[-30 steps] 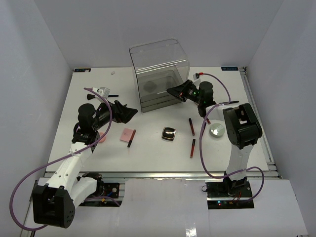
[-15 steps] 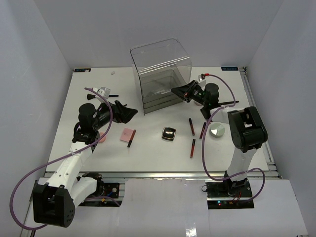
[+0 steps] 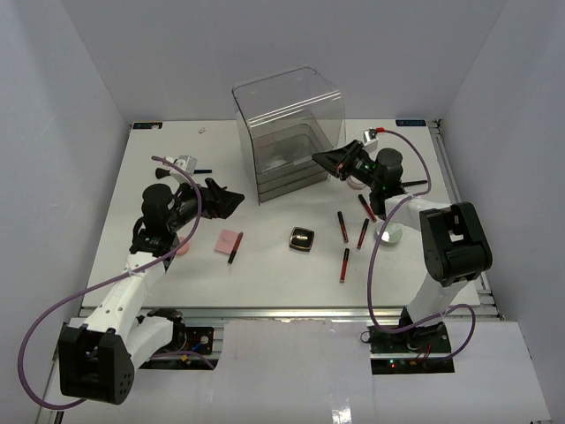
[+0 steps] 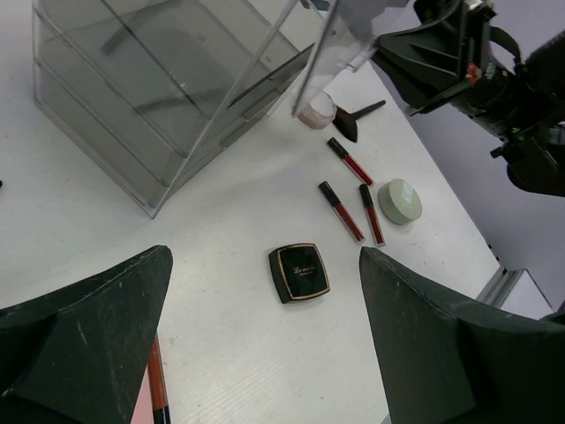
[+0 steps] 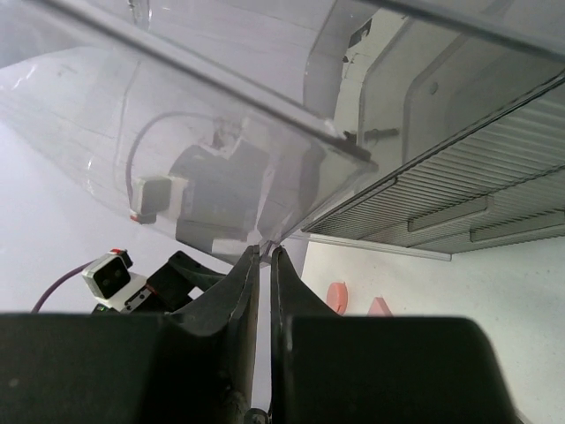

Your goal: Organize the makeup

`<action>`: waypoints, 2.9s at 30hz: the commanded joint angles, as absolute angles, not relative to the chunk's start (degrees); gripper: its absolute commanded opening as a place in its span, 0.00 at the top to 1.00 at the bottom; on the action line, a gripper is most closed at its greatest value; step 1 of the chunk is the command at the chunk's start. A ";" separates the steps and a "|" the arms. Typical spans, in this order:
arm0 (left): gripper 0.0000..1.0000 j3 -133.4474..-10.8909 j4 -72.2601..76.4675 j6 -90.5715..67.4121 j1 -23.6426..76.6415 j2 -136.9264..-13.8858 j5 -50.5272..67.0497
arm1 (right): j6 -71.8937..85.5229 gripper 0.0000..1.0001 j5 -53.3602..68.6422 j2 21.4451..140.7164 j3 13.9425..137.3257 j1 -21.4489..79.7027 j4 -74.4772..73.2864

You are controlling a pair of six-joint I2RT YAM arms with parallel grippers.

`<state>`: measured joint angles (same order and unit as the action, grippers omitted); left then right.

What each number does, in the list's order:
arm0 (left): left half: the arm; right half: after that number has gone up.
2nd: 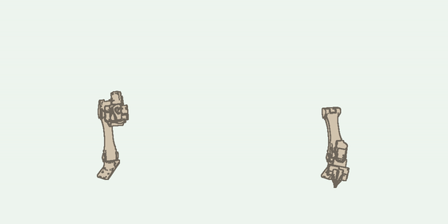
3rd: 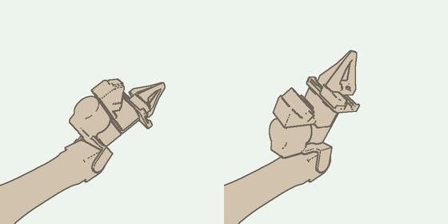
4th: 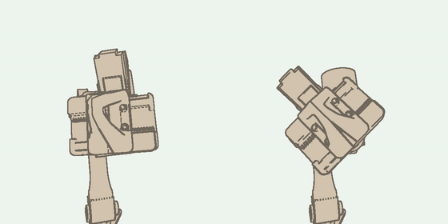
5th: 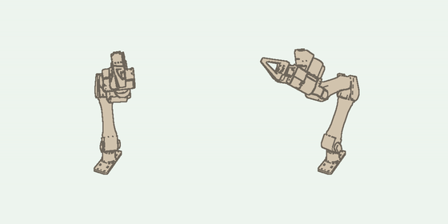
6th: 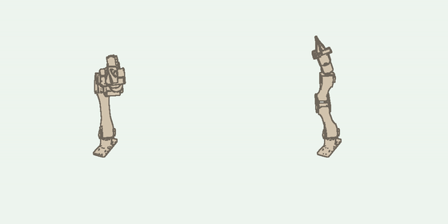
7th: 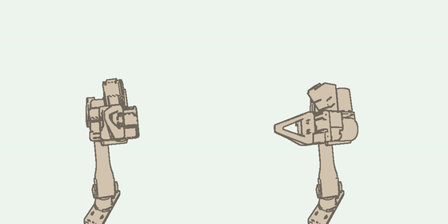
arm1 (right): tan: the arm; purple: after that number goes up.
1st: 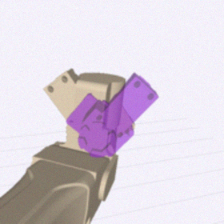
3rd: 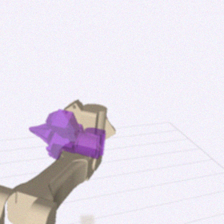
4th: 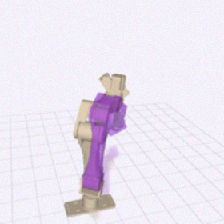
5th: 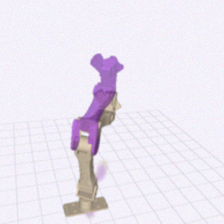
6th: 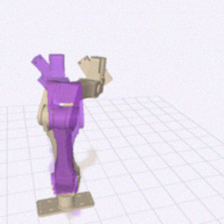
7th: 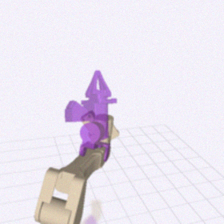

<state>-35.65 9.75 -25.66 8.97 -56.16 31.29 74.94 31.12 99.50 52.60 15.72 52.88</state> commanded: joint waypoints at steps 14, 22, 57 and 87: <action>0.17 -47.25 -5.43 -11.82 9.05 -71.72 4.13 | 70.78 0.92 31.42 92.24 61.11 15.38 51.52; 0.21 -50.25 -6.29 -4.45 9.14 -75.71 0.51 | 71.03 0.92 31.43 92.74 63.24 15.38 50.63; 0.28 -58.72 -5.77 13.56 9.14 -91.49 1.90 | 71.32 0.92 31.64 95.54 66.36 15.38 50.62; 0.42 -74.49 -18.83 17.75 7.95 -112.85 6.57 | 69.86 0.92 32.62 96.13 65.53 15.38 50.81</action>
<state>-73.27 -16.35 17.93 8.60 -112.00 4.72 71.70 32.20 96.12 63.02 15.33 45.41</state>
